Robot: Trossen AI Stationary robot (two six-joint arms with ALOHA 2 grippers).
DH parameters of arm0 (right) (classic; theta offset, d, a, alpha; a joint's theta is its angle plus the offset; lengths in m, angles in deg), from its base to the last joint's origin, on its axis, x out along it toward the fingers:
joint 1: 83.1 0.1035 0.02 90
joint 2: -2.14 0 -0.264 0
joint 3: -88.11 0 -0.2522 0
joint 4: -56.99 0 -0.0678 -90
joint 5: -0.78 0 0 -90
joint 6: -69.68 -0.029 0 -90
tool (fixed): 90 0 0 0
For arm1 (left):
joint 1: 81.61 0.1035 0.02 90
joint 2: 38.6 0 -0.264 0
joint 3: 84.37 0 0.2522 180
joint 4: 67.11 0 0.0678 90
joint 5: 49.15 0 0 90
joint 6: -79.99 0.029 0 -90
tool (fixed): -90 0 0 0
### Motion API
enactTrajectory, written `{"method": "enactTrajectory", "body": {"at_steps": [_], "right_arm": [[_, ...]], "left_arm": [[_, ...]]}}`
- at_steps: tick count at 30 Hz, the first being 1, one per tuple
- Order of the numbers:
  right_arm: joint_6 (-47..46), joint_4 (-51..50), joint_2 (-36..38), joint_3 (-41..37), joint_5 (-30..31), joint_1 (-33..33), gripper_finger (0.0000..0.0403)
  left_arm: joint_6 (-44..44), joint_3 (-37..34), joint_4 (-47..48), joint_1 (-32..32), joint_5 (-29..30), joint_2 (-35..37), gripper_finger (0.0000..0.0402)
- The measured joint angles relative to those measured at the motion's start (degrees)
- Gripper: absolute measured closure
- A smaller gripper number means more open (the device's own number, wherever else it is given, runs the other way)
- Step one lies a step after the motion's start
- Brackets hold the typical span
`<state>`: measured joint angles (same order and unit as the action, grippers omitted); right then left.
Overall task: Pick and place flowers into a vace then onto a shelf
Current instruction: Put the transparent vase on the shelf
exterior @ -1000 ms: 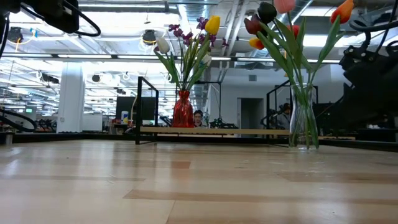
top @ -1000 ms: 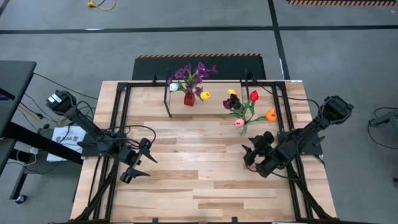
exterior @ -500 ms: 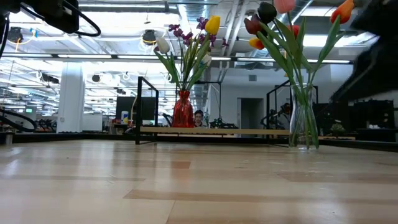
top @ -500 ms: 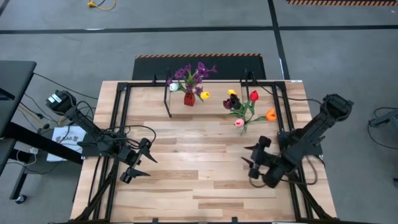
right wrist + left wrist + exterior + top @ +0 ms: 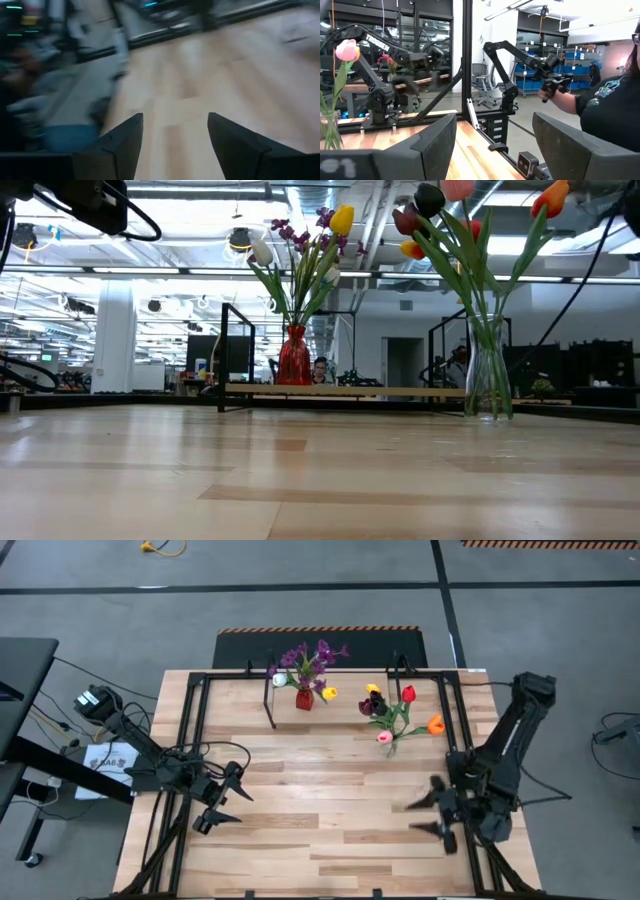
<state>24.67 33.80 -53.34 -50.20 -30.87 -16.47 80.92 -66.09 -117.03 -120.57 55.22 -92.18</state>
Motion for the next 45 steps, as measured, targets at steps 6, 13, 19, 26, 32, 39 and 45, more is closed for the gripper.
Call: {"method": "enactTrajectory", "body": {"at_steps": [6,13,19,26,32,39,45], "right_arm": [[8.2,27.1,-12.6,-0.2,-20.0,-7.6,0.0188],[33.2,50.2,-26.9,5.8,-54.9,-25.2,0.0186],[45.2,38.4,-22.7,9.5,-73.0,-31.2,0.0188],[54.9,18.1,-4.1,9.3,-63.1,-24.3,0.0186],[54.2,11.8,11.6,2.6,-40.6,-15.9,0.0189],[41.9,15.1,23.8,-13.3,-23.9,-13.1,0.0190],[33.8,16.3,27.9,-19.1,-13.7,-13.1,0.0192]], "left_arm": [[-0.2,0.0,0.9,0.0,0.0,0.0,0.0148],[-1.7,0.0,2.7,0.0,0.0,0.0,0.0148],[-1.7,0.0,3.1,0.0,0.0,0.0,0.0148],[-3.1,0.0,3.1,0.0,0.0,0.0,0.0148],[-4.2,0.0,3.0,0.0,0.0,0.0,0.0148],[-4.3,0.0,3.0,0.0,0.0,0.0,0.0149],[-4.3,0.0,3.0,0.0,0.0,0.0,0.0148]]}}
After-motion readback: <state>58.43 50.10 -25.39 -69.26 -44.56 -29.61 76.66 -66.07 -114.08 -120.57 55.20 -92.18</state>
